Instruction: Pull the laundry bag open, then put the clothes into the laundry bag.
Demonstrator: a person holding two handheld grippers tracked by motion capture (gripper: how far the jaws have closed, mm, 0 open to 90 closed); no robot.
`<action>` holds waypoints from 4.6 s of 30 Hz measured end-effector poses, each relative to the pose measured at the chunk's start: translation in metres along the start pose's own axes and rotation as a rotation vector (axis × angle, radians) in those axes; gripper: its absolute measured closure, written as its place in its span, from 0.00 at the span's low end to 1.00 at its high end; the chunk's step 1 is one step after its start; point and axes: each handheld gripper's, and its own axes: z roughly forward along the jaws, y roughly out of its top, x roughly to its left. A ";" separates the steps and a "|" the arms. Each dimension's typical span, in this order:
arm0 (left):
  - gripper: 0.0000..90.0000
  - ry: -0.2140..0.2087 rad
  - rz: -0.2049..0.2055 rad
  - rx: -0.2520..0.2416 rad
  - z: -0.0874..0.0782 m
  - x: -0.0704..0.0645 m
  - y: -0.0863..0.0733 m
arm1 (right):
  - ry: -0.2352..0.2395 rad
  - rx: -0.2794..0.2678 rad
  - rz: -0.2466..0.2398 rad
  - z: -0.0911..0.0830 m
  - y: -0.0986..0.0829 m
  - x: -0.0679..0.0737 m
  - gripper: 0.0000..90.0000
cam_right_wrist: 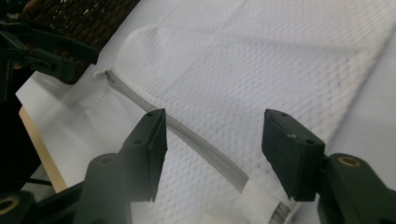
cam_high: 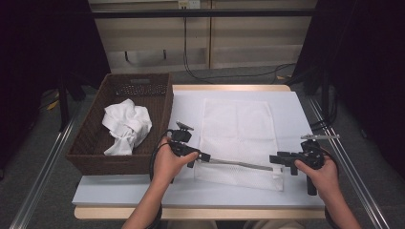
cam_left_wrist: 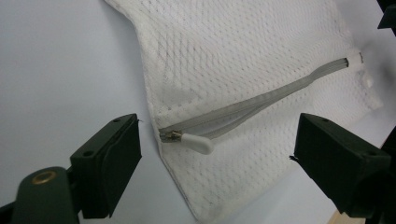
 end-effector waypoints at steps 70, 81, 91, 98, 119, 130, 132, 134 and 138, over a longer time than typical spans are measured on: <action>0.11 -0.029 0.055 -0.017 0.007 -0.013 -0.019 | -0.008 0.225 -0.452 0.103 0.019 0.047 0.73; 0.11 -0.028 0.069 -0.010 0.006 -0.013 -0.019 | -0.057 0.229 -0.552 0.110 0.014 0.058 0.78; 0.12 -0.029 0.071 -0.010 0.005 -0.013 -0.018 | -0.014 0.237 -0.471 0.106 0.020 0.048 0.97; 0.12 -0.030 0.049 -0.015 0.008 -0.014 -0.019 | -0.036 0.255 -0.496 0.108 0.021 0.048 0.93; 0.07 -0.067 0.069 -0.042 0.007 -0.022 -0.015 | -0.016 0.187 -0.423 0.094 0.030 0.055 1.00; 0.06 -0.079 0.113 -0.055 0.004 -0.027 -0.007 | 0.008 0.137 -0.389 0.075 0.052 0.058 1.00; 0.06 -0.074 0.120 -0.047 0.003 -0.026 -0.006 | 0.012 0.136 -0.393 0.074 0.053 0.059 1.00; 0.06 -0.068 0.125 -0.050 0.001 -0.026 -0.005 | 0.000 0.137 -0.408 0.073 0.055 0.060 1.00; 0.06 -0.057 0.135 -0.059 -0.002 -0.027 -0.002 | 0.002 0.121 -0.421 0.072 0.061 0.064 1.00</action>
